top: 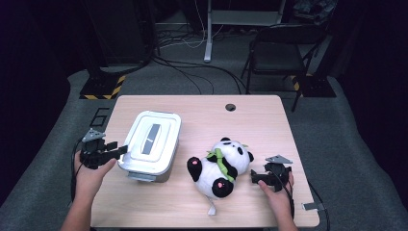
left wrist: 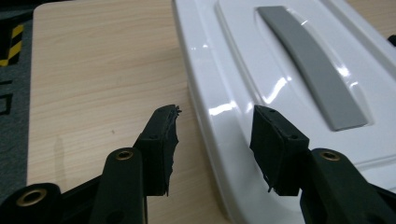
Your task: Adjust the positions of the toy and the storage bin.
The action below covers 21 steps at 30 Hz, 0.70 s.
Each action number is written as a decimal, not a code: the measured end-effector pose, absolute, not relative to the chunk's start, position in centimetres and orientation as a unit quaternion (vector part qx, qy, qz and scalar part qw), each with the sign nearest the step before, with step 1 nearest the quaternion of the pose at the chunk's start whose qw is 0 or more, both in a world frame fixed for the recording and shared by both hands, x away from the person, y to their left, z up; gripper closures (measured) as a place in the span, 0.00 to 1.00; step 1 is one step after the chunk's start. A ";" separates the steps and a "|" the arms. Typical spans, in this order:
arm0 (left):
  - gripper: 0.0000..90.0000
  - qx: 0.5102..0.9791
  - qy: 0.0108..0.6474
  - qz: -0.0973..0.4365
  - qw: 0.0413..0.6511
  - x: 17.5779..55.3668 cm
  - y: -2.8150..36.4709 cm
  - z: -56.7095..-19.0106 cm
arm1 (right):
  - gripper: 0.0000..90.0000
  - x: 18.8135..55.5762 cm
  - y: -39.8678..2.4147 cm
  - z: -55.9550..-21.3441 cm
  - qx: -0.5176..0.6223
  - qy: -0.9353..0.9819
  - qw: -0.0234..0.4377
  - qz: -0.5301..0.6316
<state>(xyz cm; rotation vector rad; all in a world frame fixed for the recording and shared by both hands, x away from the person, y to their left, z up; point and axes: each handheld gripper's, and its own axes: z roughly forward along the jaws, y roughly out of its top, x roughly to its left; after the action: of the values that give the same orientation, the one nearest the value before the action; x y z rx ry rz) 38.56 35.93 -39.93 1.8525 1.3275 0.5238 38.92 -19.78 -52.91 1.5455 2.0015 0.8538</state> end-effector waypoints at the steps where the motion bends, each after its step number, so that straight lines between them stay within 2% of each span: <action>1: 0.56 0.729 0.522 0.205 0.392 38.6 35.7 -39.8 | 0.00 38.9 -19.8 -52.9 0.563 0.729 0.234 0.311; 9: 0.56 0.735 0.508 0.182 0.411 39.2 33.1 -38.9 | 0.00 38.9 -19.8 -52.9 0.560 0.732 0.233 0.311; 21: 0.53 0.754 0.492 0.195 0.390 41.2 29.0 -39.4 | 0.00 38.9 -19.8 -52.9 0.558 0.732 0.233 0.313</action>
<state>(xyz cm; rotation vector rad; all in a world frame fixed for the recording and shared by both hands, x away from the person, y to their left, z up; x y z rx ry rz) 41.24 29.01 -39.38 1.9161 1.2493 0.4962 38.93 -19.75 -52.93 1.5319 2.0117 0.8604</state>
